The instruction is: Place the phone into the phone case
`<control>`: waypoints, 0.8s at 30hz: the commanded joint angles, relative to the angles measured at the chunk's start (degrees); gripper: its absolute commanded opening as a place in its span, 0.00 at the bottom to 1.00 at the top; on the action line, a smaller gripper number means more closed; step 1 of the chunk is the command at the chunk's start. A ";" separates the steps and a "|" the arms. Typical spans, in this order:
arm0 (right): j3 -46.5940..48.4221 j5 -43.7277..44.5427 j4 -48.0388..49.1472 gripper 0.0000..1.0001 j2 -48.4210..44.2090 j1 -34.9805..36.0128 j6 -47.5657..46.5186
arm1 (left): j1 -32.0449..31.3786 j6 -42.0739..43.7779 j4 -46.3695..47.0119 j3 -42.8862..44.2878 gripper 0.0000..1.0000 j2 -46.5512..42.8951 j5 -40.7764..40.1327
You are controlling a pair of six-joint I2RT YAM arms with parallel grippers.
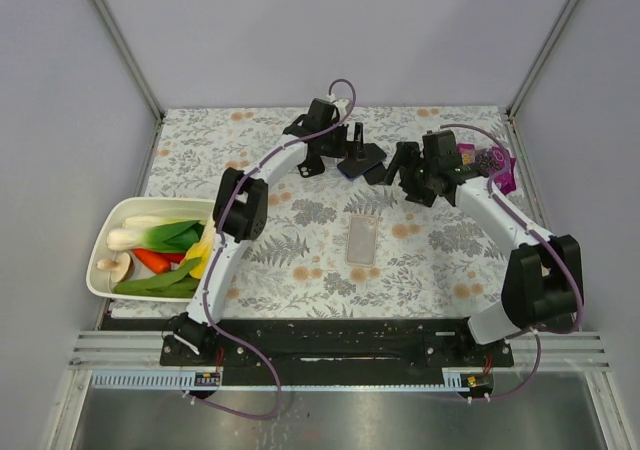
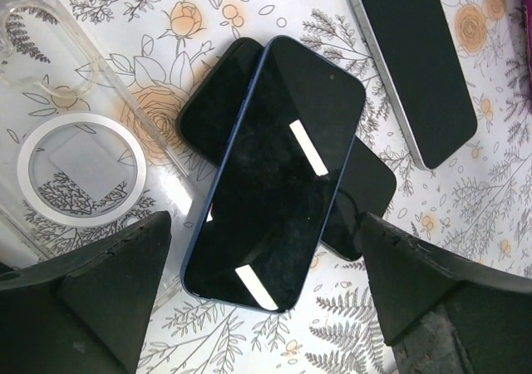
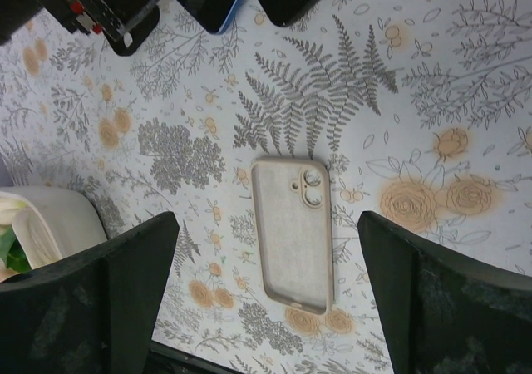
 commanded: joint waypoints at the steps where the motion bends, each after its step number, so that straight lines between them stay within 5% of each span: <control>1: 6.16 -2.48 3.01 0.99 5.43 -1.00 0.85 | 1.10 -5.91 5.04 1.51 0.99 1.18 2.81; 13: 26.28 -5.72 8.29 0.93 28.80 -5.22 4.54 | 1.27 -9.87 6.37 0.11 0.99 1.88 6.51; 24: 40.45 -8.54 8.20 0.76 45.08 -6.71 7.79 | 1.89 -12.16 7.25 -0.42 0.98 2.32 8.88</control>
